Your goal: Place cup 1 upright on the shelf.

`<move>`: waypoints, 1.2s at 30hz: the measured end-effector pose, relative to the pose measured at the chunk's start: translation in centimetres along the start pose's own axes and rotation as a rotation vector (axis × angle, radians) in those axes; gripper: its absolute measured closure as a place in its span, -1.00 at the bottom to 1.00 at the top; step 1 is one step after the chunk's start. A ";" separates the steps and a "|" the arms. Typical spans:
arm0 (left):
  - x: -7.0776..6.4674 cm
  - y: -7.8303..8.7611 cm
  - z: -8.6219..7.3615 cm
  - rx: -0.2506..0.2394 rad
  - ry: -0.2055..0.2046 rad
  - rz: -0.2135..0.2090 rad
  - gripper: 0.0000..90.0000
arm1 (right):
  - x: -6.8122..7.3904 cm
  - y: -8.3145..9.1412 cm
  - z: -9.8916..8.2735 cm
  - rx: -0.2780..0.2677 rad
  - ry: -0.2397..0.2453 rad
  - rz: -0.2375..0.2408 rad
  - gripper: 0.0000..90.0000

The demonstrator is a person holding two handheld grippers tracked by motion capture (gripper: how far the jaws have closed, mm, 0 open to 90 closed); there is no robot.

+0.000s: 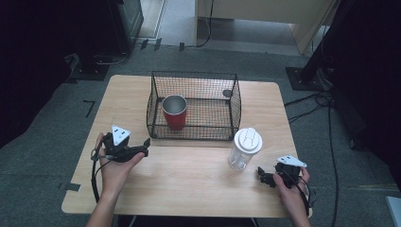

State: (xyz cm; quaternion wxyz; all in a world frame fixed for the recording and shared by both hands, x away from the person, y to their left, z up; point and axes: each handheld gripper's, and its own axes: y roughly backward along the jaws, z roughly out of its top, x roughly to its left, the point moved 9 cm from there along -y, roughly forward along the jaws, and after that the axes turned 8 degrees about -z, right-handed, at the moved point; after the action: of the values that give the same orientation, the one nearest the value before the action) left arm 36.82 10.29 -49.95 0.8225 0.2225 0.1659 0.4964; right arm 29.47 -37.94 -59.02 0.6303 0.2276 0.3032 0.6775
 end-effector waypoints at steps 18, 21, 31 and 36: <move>2.8 1.9 -6.5 0.065 0.089 0.026 -1.00 | 0.0 0.0 0.0 0.000 0.000 0.000 -1.00; 2.9 2.6 -7.4 0.075 0.084 0.030 -1.00 | 0.0 0.0 0.0 0.000 0.000 0.000 -1.00; 4.0 3.3 -10.2 0.146 0.085 0.050 -1.00 | 0.0 0.0 0.0 0.001 -0.005 -0.003 -1.00; 4.8 3.6 -10.9 0.185 0.095 0.066 -1.00 | 0.0 0.0 0.0 0.001 -0.005 -0.003 -1.00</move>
State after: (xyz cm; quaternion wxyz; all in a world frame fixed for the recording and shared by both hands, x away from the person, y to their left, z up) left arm 30.92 18.21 -57.45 0.7729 0.2790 0.2427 0.5156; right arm 29.44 -37.89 -59.02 0.6319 0.2291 0.3024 0.6758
